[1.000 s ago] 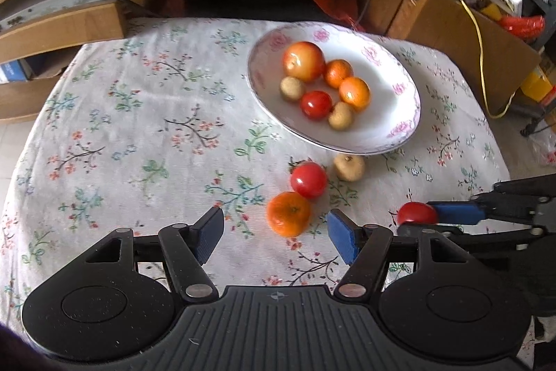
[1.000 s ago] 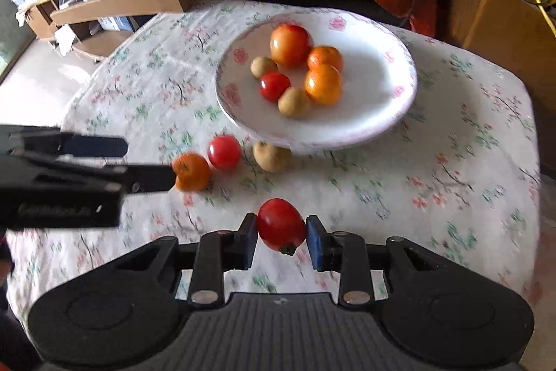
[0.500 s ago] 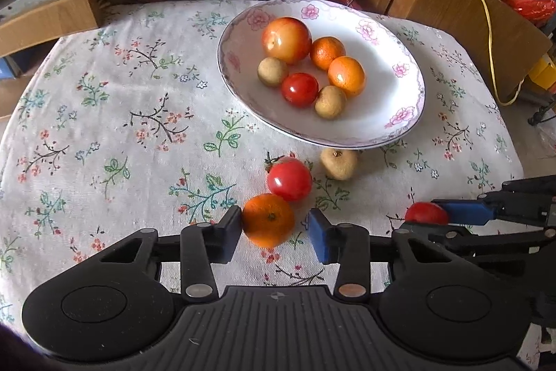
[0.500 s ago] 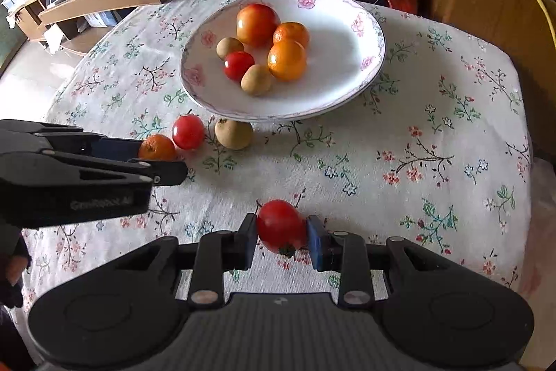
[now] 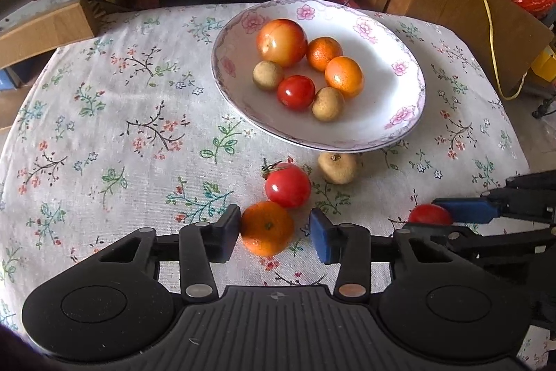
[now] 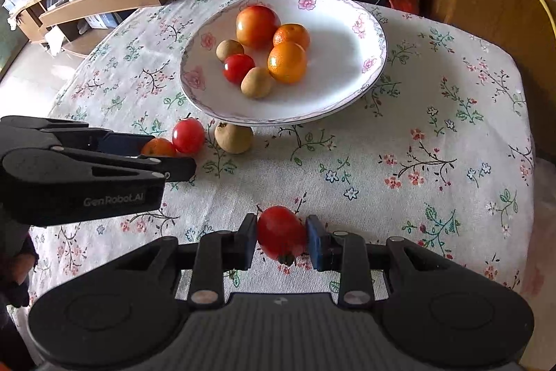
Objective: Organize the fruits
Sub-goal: 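Grasp a red tomato with right gripper while left grasps the orange, then carry the orange over the bowl with left gripper while right carries the tomato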
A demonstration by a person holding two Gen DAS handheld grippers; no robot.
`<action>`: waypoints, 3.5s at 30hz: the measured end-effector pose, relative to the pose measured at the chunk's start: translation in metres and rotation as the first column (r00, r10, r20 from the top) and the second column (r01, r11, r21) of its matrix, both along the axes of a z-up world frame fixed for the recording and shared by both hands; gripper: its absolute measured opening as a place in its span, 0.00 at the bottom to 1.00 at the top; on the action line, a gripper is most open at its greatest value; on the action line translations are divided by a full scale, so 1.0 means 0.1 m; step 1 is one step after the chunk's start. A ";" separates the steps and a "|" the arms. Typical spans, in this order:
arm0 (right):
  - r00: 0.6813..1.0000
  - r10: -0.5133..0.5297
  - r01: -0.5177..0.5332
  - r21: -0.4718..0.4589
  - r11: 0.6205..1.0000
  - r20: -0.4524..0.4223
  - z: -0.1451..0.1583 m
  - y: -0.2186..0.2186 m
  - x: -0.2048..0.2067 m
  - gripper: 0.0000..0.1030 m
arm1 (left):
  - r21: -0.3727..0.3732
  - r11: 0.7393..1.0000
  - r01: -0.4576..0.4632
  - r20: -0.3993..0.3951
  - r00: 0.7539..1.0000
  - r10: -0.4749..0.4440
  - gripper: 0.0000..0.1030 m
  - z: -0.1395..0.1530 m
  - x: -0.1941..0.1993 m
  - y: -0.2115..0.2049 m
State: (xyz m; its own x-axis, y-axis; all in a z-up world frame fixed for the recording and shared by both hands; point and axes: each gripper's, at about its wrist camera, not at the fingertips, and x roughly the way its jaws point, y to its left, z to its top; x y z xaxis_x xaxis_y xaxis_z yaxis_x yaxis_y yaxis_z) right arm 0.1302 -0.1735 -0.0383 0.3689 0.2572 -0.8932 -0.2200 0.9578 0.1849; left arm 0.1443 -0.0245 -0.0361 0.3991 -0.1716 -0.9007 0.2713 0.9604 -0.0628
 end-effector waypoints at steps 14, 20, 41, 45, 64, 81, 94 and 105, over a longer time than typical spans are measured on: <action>0.999 0.030 -0.030 -0.033 0.999 0.010 0.03 0.06 -0.07 0.30 | 0.012 1.000 0.012 -0.006 1.000 -0.012 0.42 0.01 -0.07 0.03; 1.000 0.019 -0.019 -0.017 1.000 0.008 0.02 0.03 -0.06 0.30 | 0.026 0.999 0.025 0.007 1.000 -0.025 0.44 -0.01 -0.07 -0.03; 0.998 0.026 -0.024 -0.029 0.999 0.058 0.15 0.06 -0.09 0.30 | 0.048 0.997 0.066 0.071 0.995 -0.069 0.39 0.20 -0.22 -0.16; 0.998 0.018 -0.017 -0.024 1.000 0.065 0.17 0.05 -0.08 0.30 | 0.046 0.997 0.061 0.081 0.995 -0.064 0.39 0.23 -0.22 -0.17; 0.993 -0.008 0.009 -0.009 1.000 0.119 0.37 0.03 -0.02 0.30 | 0.047 0.998 0.048 0.142 0.988 -0.054 0.37 0.43 -0.15 -0.19; 0.986 -0.035 0.037 -0.005 0.999 0.160 0.50 -0.01 0.09 0.30 | 0.050 0.998 0.036 0.184 0.982 -0.045 0.37 0.55 -0.01 -0.23; 0.982 -0.067 0.067 0.009 0.998 0.176 0.53 -0.06 0.24 0.30 | 0.066 0.997 0.034 0.205 0.978 -0.046 0.37 0.60 0.14 -0.29; 0.980 -0.066 0.067 0.001 0.998 0.187 0.51 -0.05 0.42 0.30 | 0.079 0.997 0.022 0.208 0.977 -0.038 0.37 0.57 0.31 -0.29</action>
State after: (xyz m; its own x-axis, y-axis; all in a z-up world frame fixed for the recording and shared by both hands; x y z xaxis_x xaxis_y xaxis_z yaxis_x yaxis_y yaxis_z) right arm 0.1722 -0.1782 0.0129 0.5456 0.2220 -0.8081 -0.1864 0.9723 0.1412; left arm 0.1753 -0.0539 0.0206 0.5756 -0.1207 -0.8088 0.2992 0.9515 0.0710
